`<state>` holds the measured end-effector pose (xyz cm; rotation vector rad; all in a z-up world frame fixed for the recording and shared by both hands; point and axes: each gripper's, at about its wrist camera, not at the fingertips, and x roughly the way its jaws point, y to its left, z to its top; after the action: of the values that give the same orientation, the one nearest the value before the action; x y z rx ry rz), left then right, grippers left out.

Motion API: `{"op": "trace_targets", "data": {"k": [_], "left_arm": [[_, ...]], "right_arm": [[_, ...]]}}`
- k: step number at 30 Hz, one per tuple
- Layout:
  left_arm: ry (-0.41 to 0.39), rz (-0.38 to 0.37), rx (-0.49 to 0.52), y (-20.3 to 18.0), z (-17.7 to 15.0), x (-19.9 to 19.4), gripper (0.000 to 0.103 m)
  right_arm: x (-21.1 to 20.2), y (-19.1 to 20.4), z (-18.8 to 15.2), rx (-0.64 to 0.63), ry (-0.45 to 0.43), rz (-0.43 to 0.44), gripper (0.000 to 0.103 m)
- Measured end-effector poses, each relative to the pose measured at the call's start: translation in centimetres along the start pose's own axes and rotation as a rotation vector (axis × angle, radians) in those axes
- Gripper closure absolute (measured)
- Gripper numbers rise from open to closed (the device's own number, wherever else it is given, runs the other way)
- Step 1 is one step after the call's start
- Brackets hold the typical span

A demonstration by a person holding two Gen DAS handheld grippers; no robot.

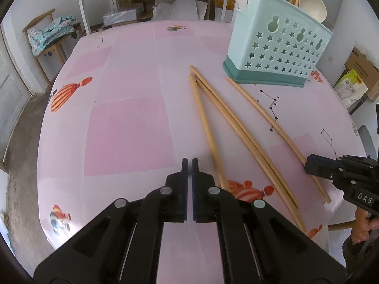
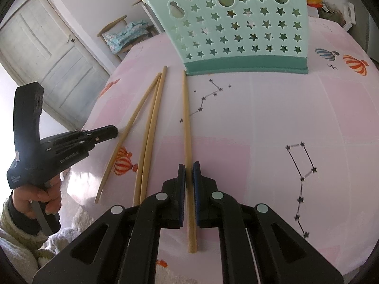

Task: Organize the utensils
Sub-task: 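Close the left gripper on another wooden chopstick while the right gripper holds its chopstick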

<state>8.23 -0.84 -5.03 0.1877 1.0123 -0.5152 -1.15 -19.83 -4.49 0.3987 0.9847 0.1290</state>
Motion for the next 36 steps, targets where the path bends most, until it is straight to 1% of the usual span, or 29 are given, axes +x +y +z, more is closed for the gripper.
{"op": "trace_targets", "data": {"k": [2, 3, 4, 5, 6, 7, 9, 10, 12, 13, 14, 17, 19, 23, 27, 28, 29, 31, 36], "left_arm": [[-0.013, -0.023, -0.018, 0.2, -0.1, -0.5, 0.101], [-0.023, -0.039, -0.027, 0.3, 0.0, -0.7, 0.098], [-0.027, -0.051, -0.029, 0.3, 0.2, -0.8, 0.087], [-0.029, -0.053, -0.029, 0.2, 0.4, -0.8, 0.071], [-0.033, -0.052, -0.024, 0.0, 0.6, -0.7, 0.067], [-0.034, -0.051, -0.016, -0.3, 0.8, -0.5, 0.066], [-0.027, -0.036, 0.024, -1.2, 1.1, 0.2, 0.066], [-0.022, -0.015, 0.04, -1.6, 1.3, 0.7, 0.067], [-0.014, -0.007, 0.047, -2.0, 1.4, 1.5, 0.083], [-0.018, 0.001, 0.052, -2.1, 1.4, 1.5, 0.093], [-0.019, 0.019, 0.061, -2.2, 1.3, 1.4, 0.097], [-0.01, 0.016, 0.038, -1.6, 0.8, 0.9, 0.098], [0.002, 0.031, 0.026, -1.0, 0.1, 0.2, 0.098], [0.031, 0.032, 0.001, -0.2, -1.3, -0.9, 0.098], [0.039, 0.008, -0.021, 0.1, -1.3, -1.2, 0.096], [0.041, 0.011, -0.019, 0.1, -1.1, -1.0, 0.092], [0.04, 0.013, -0.015, 0.0, -0.8, -0.9, 0.088], [0.04, 0.013, -0.006, -0.2, -0.1, -0.5, 0.086], [0.03, 0.057, 0.025, -1.2, 2.1, 1.3, 0.086]], "right_arm": [[-0.4, -0.2, -0.3, 0.006, 0.008, 0.002, 0.096], [-0.5, -0.3, -0.4, 0.008, 0.01, 0.003, 0.096], [-0.7, -0.3, -0.5, 0.007, 0.01, 0.0, 0.096], [-0.8, -0.3, -0.4, 0.003, 0.009, -0.005, 0.096], [-0.8, -0.4, -0.4, 0.002, 0.009, -0.009, 0.096], [-0.7, -0.4, -0.3, 0.002, 0.009, -0.01, 0.096], [-0.6, -0.4, -0.2, 0.001, 0.009, -0.012, 0.096], [-0.5, -0.4, -0.2, 0.0, 0.009, -0.013, 0.096], [-0.3, -0.3, -0.1, -0.001, 0.008, -0.015, 0.096], [-0.3, -0.2, 0.0, -0.002, 0.009, -0.017, 0.096], [-0.3, -0.2, -0.1, -0.002, 0.009, -0.018, 0.096], [-0.4, -0.1, -0.2, -0.01, 0.015, -0.023, 0.096], [-0.5, -0.2, -0.4, -0.016, 0.02, -0.025, 0.096], [-0.9, -0.2, -0.8, -0.036, 0.037, -0.038, 0.096], [-1.0, 0.5, -0.4, -0.096, 0.059, -0.051, 0.094], [-1.0, 0.7, -0.3, -0.104, 0.059, -0.054, 0.088], [-0.9, 0.9, 0.1, -0.113, 0.057, -0.061, 0.079], [-0.8, 1.1, 0.9, -0.132, 0.045, -0.058, 0.074], [1.1, 1.5, 3.4, -0.173, 0.032, -0.07, 0.074]]}}
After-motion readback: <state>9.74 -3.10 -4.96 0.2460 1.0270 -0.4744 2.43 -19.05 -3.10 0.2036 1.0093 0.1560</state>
